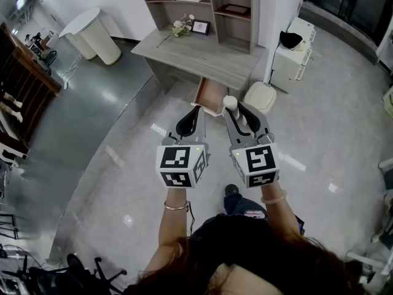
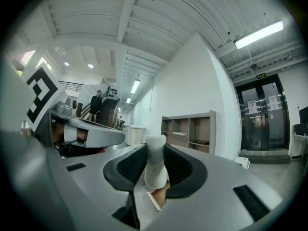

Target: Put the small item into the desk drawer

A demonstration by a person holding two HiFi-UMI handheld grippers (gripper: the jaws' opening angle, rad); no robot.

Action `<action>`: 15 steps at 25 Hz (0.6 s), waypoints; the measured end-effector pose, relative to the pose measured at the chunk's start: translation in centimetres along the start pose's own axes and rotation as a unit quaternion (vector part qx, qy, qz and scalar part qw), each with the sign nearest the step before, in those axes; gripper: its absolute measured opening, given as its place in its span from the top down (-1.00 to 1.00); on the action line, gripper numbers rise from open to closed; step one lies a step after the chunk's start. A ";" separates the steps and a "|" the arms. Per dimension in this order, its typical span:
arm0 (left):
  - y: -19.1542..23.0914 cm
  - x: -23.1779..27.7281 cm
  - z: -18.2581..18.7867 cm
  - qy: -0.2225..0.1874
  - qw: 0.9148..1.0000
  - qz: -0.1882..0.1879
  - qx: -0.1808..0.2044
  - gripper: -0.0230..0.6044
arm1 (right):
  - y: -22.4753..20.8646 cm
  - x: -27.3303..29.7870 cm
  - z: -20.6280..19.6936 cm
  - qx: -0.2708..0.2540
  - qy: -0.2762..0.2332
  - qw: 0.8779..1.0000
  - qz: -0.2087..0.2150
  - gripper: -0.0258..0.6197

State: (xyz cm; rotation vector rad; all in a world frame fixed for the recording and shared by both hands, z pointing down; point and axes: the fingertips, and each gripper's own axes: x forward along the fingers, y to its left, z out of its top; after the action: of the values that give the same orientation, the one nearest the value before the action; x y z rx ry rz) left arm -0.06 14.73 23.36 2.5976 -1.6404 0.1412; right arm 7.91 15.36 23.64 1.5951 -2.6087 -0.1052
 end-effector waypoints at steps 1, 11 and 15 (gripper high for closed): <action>0.2 0.7 0.1 0.000 1.000 0.001 0.000 0.88 | -0.4 0.7 -0.1 0.001 -0.001 1.000 0.001 0.60; 2.3 6.1 0.2 -0.004 1.000 0.025 -0.005 0.88 | -3.2 5.9 -0.2 0.000 -0.002 1.000 0.020 0.60; 3.1 7.4 -0.4 0.004 0.999 0.032 -0.003 0.88 | -3.3 7.7 -0.8 -0.002 0.002 1.000 0.026 0.60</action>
State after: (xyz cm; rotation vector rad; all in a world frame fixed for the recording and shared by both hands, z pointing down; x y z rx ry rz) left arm 0.26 6.81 24.66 2.5375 -1.7201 0.1490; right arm 7.41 7.04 24.38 1.5220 -2.6435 -0.1023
